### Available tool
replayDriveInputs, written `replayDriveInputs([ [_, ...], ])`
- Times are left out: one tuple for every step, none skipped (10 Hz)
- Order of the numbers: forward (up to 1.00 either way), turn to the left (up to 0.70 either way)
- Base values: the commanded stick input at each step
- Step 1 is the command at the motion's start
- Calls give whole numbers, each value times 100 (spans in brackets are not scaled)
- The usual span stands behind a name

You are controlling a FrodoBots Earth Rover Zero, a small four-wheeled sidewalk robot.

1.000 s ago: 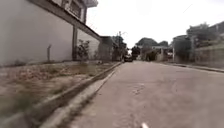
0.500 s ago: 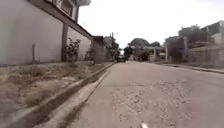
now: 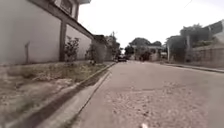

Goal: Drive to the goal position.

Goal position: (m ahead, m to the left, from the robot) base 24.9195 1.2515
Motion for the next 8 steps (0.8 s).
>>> replayDriveInputs([
  [70, 0],
  [70, 0],
  [70, 0],
  [70, 0],
  [70, 0],
  [70, -1],
  [70, -13],
  [70, -28],
])
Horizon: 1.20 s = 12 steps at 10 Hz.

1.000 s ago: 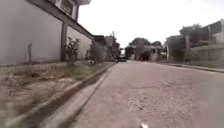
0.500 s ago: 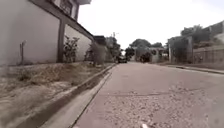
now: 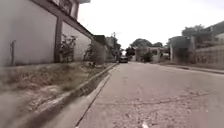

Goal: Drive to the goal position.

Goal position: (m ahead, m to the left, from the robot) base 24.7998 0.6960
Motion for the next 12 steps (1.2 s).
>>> replayDriveInputs([
  [70, -22],
  [70, -4],
  [70, 0],
  [70, 0],
  [70, 0],
  [70, 0],
  [70, 0],
  [38, 0],
  [6, 0],
  [6, 0],
  [6, 0],
  [6, 0],
])
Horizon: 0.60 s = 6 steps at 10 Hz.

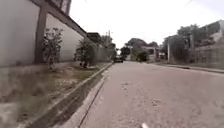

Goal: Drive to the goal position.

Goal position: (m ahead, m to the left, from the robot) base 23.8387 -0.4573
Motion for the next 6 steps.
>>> replayDriveInputs([
  [6, 0],
  [6, 0],
  [6, 0],
  [6, 0],
  [6, 0],
  [6, 0],
])
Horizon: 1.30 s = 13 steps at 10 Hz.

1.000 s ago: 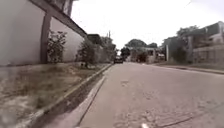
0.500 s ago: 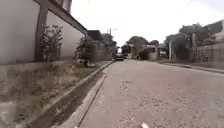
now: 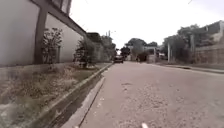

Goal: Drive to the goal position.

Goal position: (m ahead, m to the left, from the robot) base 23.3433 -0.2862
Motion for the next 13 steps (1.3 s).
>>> replayDriveInputs([
  [6, 0],
  [6, 0],
  [6, 0],
  [6, 0],
  [6, 0],
  [6, 0],
  [6, 0],
  [6, 0],
  [6, 0],
  [6, 0],
  [6, 0],
  [6, 0],
  [6, 0],
])
